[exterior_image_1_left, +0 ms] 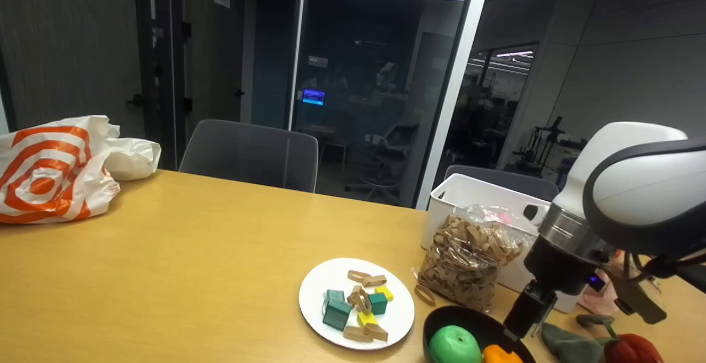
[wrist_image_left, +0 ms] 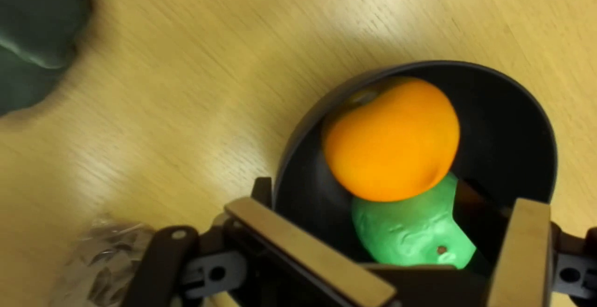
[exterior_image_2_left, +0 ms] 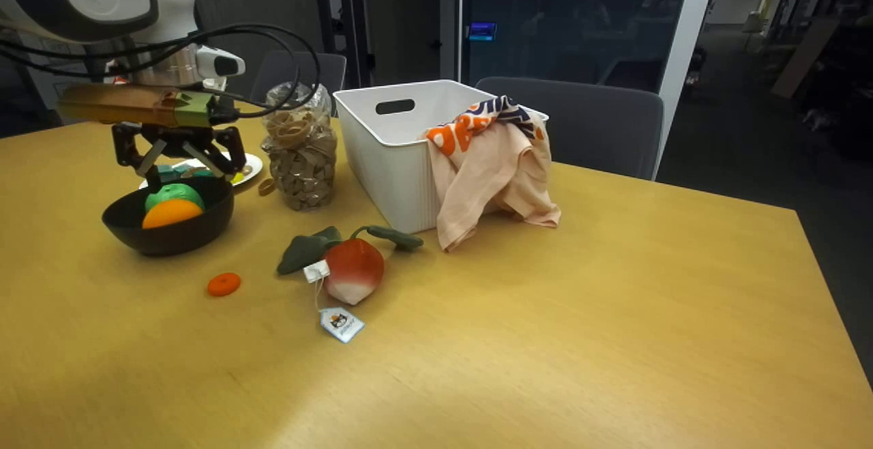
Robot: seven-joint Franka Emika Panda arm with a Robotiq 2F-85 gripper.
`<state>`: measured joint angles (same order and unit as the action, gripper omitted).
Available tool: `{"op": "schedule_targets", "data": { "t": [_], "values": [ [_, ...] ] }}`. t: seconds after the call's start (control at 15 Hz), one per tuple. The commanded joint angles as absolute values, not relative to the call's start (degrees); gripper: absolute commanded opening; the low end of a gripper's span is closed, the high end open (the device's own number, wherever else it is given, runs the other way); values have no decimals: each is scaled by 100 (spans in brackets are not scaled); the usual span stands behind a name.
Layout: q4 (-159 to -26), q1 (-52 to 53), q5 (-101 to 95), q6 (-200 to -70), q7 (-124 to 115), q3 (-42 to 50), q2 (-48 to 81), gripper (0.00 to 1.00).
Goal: Pour the items in the black bowl onto the white plate then put the fruits and radish in the bowl.
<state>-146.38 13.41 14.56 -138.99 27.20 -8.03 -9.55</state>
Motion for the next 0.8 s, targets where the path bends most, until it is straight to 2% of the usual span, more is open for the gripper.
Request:
{"op": "schedule_targets", "data": {
  "t": [0.0,0.4,0.73],
  "values": [
    [-14639,937,865,-13970,1809,-617,-1145,100],
    [-14699,107,-396,-14205,321,-280,-1135,100],
    [-14694,-490,-2025,-14156,-1672,-374,-984,100]
  ]
}}
